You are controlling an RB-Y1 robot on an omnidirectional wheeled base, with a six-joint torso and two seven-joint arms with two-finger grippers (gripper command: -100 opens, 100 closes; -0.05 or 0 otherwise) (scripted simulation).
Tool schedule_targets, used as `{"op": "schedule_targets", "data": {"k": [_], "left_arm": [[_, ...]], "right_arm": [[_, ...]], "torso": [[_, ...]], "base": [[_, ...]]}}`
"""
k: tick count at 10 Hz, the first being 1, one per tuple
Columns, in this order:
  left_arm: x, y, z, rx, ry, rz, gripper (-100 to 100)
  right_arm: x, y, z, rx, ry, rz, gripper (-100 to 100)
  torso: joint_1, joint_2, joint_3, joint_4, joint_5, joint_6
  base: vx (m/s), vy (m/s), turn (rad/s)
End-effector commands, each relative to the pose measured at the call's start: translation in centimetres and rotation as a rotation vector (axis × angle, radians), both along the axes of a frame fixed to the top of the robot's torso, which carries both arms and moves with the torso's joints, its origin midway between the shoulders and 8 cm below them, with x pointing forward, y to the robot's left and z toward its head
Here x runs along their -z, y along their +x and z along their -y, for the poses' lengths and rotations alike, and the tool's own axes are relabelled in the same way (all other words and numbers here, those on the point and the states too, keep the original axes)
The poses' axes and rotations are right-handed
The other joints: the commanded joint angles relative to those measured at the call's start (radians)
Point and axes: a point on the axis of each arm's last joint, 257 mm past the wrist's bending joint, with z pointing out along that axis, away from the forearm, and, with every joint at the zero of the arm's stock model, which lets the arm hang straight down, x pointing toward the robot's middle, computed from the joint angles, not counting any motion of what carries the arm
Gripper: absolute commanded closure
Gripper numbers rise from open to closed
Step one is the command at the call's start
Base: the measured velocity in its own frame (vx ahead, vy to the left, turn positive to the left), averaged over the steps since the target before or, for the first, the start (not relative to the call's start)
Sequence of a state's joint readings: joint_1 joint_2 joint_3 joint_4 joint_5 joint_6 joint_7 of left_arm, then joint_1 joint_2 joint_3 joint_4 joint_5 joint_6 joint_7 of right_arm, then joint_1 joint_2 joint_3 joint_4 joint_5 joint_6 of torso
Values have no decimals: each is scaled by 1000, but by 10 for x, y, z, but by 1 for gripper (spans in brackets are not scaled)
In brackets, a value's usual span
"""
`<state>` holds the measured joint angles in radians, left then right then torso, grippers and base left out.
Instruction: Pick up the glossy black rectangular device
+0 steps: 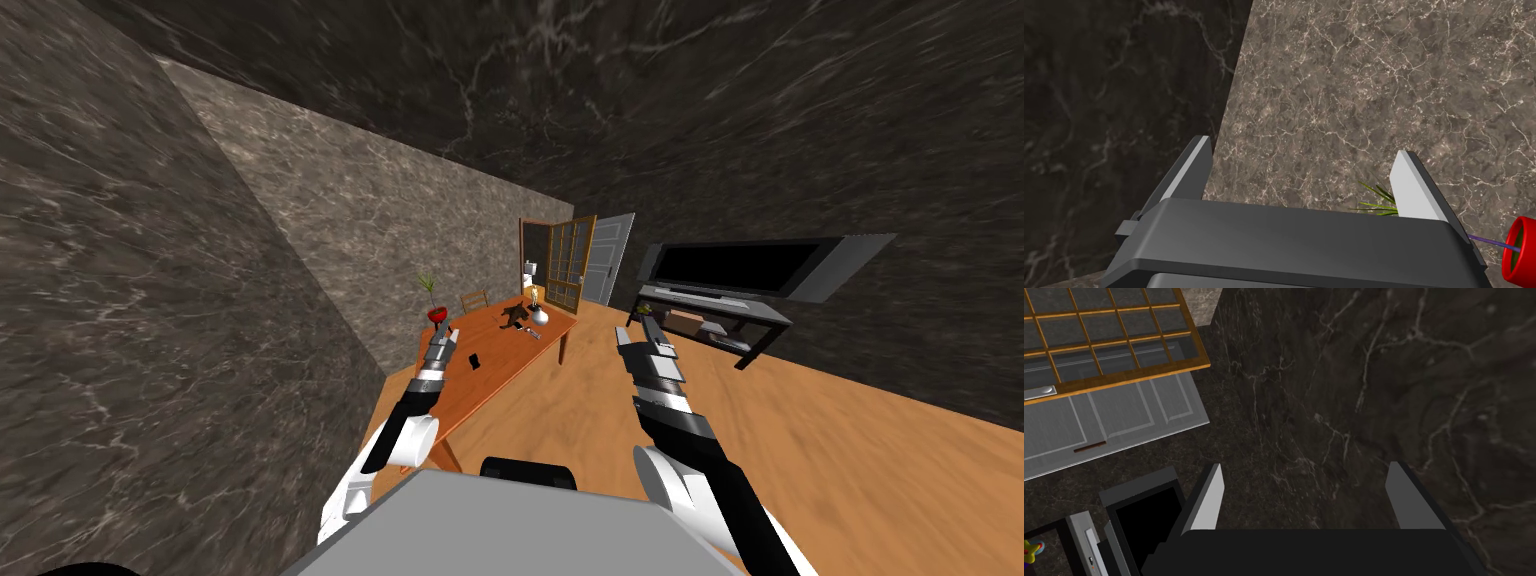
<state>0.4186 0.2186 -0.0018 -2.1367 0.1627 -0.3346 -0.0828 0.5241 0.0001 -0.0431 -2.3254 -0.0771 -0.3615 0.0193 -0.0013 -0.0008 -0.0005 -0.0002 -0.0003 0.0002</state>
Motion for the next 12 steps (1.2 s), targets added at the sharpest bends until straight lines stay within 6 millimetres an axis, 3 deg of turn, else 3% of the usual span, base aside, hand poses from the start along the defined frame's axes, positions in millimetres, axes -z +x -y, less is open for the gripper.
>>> {"op": "schedule_targets", "data": {"k": [1,5,11,12], "left_arm": [[12,10,-4,-6,11,-36,-100],[63,47,-29,-33,81,-192,-100],[114,80,-63,-69,156,-373,-100],[130,80,-70,-80,154,-405,-100]], "right_arm": [[0,0,0,0,0,0,0],[0,0,0,0,0,0,0],[0,0,0,0,0,0,0],[0,0,0,0,0,0,0]], "torso": [[0,0,0,0,0,0],[0,0,0,0,0,-1],[1,0,0,0,0,-1],[1,-1,0,0,0,0]], "base": [[7,-21,-76],[12,-25,-151],[16,-11,-129],[13,-4,-99]]}}
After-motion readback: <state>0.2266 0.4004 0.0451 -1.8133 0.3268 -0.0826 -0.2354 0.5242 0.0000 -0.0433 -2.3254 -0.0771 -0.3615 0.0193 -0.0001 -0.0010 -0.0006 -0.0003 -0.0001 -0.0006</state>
